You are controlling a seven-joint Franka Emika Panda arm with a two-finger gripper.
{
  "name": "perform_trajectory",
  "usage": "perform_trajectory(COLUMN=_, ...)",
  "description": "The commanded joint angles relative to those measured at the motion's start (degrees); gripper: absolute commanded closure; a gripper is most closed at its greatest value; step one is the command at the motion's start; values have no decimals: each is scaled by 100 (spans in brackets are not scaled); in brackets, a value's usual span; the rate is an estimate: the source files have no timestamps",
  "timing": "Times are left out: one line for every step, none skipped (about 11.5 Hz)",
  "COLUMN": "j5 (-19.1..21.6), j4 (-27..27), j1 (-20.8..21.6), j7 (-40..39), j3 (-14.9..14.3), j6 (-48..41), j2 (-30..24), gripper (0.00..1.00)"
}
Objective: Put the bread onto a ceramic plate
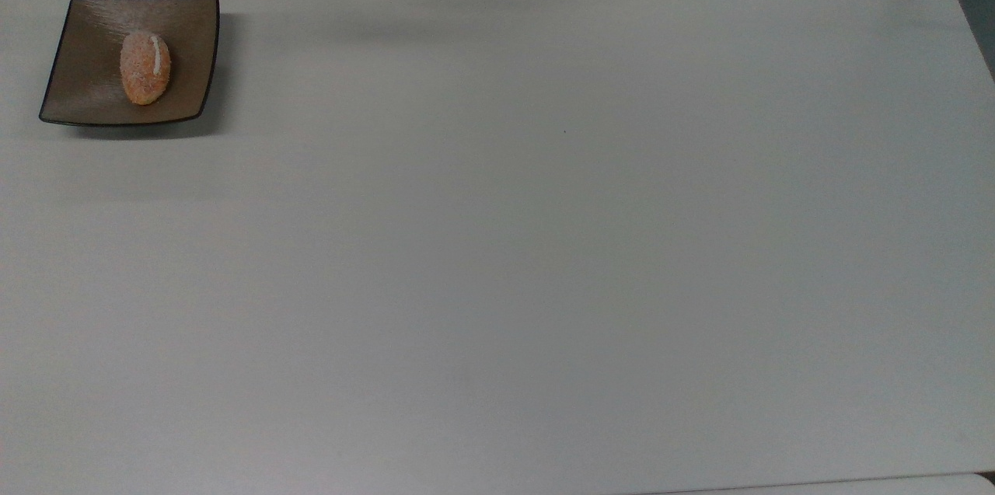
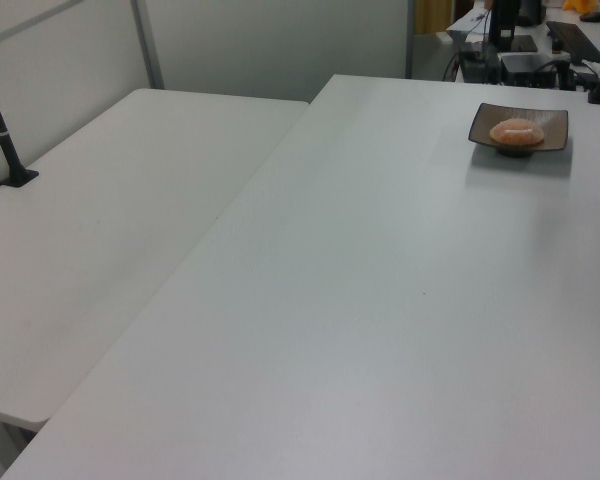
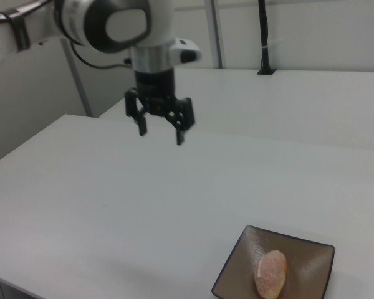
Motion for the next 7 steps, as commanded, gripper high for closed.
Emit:
perform_trajectory(j5=69, j4=69, j1=208, j7=1333, j3=467, j6=-162, j2=-183, gripper=0)
perform_trajectory(j5=78, j4=34, j1=271, j7=1633, j3=659, j6=-100, j2=-183, gripper=0)
perform_trajectory(j5=61, j4=7, j1=263, j7=1732, j3=914, j6=-82, j2=-183, gripper=0)
perform_trajectory(j5=52, j4=-36, j1=297, j7=1733, j3=994, j6=-47, j2=-183, gripper=0)
perform_trajectory(j5=60, j4=-115, j1=324, j7=1750, j3=1108, j6=127, j2=-201, gripper=0)
perform_trajectory(j5=52, j4=-203, j1=324, j7=1768, j3=1257, j6=311, j2=-253, gripper=0)
perform_trajectory(j5=52, j4=-317, j1=333, j7=1768, j3=1311, j6=557, j2=-297, gripper=0)
